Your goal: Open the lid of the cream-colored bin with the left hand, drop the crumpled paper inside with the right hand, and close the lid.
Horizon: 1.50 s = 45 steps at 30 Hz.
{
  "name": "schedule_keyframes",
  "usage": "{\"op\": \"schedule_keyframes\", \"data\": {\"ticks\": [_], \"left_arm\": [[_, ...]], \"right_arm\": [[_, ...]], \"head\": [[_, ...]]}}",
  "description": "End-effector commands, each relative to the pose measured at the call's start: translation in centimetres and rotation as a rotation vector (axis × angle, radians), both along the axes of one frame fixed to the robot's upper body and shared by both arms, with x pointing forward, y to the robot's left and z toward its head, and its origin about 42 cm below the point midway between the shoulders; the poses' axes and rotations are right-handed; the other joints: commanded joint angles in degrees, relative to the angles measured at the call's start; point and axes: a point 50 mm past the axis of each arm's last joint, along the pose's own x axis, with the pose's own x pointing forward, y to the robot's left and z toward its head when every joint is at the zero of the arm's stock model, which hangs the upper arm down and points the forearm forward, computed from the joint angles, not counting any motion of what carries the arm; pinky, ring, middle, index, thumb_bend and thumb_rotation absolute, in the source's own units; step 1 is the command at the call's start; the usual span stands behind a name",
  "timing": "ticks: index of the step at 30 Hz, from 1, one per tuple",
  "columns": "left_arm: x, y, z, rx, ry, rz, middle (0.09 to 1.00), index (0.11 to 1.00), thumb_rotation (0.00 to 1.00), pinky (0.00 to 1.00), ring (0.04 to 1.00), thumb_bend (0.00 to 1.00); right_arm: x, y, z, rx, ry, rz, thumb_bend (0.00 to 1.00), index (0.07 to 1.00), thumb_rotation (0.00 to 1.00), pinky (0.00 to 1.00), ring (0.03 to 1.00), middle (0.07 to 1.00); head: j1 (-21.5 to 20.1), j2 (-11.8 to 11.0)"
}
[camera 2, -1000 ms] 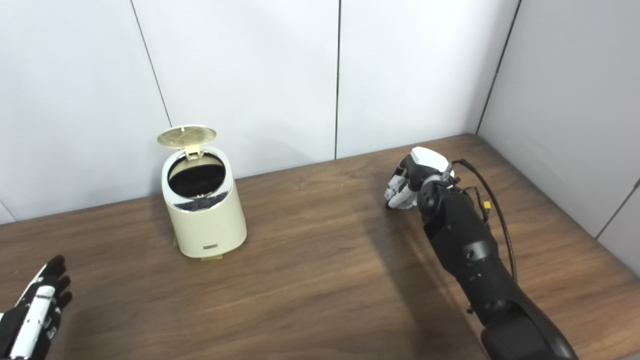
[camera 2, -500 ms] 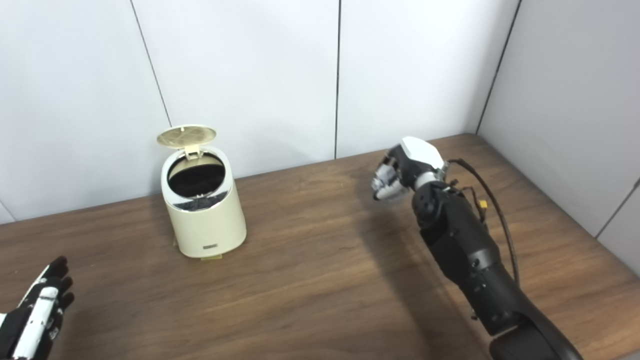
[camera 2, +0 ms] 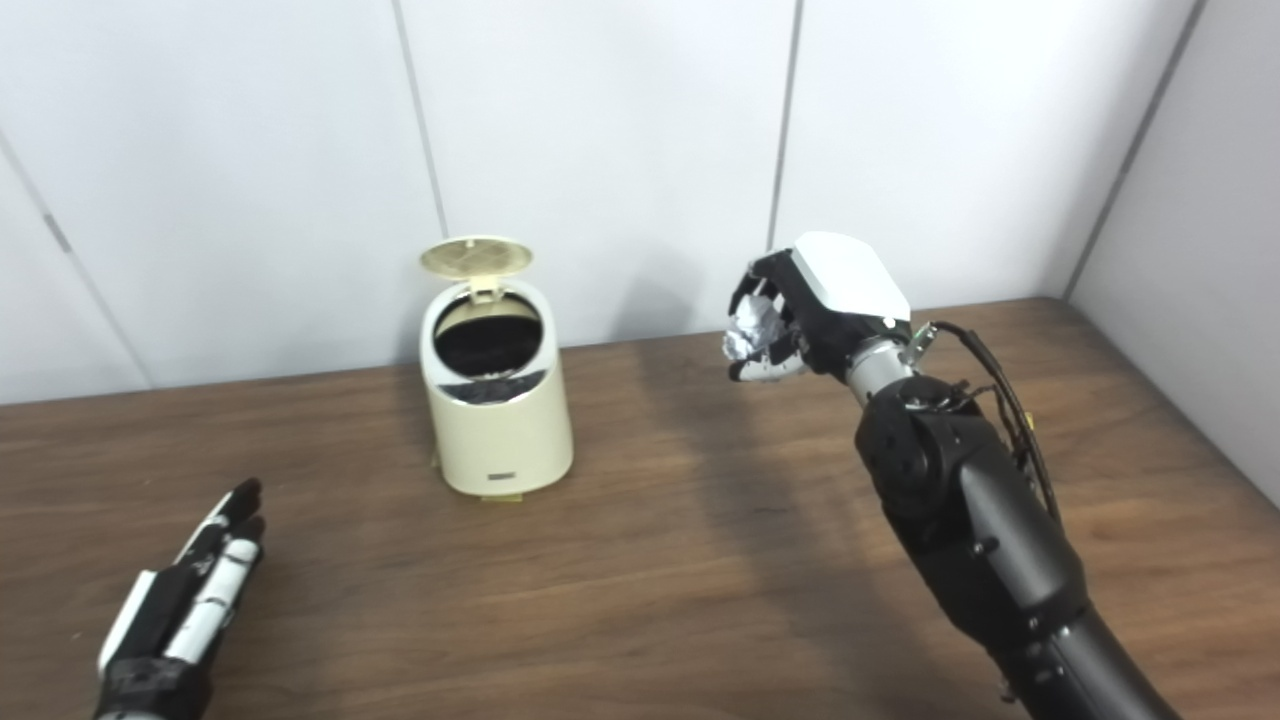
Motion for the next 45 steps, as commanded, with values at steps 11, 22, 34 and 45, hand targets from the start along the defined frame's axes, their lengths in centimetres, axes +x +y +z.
{"op": "schedule_keyframes", "data": {"ticks": [11,22,34,45], "left_arm": [[0.5,-1.3,-0.8,0.018,-0.05,-0.014,0.982,1.0,0.69,1.0,1.0,0.49],[0.7,-2.3,-0.9,0.001,-0.062,-0.013,0.982,1.0,0.69,1.0,1.0,0.49],[0.5,-2.6,-1.1,0.005,-0.057,-0.012,0.974,1.0,0.68,1.0,1.0,0.53],[0.2,-2.3,-1.3,-0.013,-0.058,-0.01,0.99,1.0,0.67,1.0,1.0,0.51]], "right_arm": [[-0.2,8.4,4.9,0.084,-0.208,0.25,0.5,0.509,0.0,0.45,0.385,0.51],[1.8,12.9,4.6,0.139,-0.232,0.313,0.49,0.527,0.0,0.29,0.389,0.52],[4.6,15.6,3.7,0.201,-0.237,0.329,0.49,0.526,0.0,0.29,0.39,0.508],[6.0,15.9,2.0,0.244,-0.197,0.29,0.49,0.526,0.0,0.29,0.386,0.505]], "head": [[3.4,-0.9],[5.1,-1.3],[5.4,-1.4],[5.7,-1.2]]}}
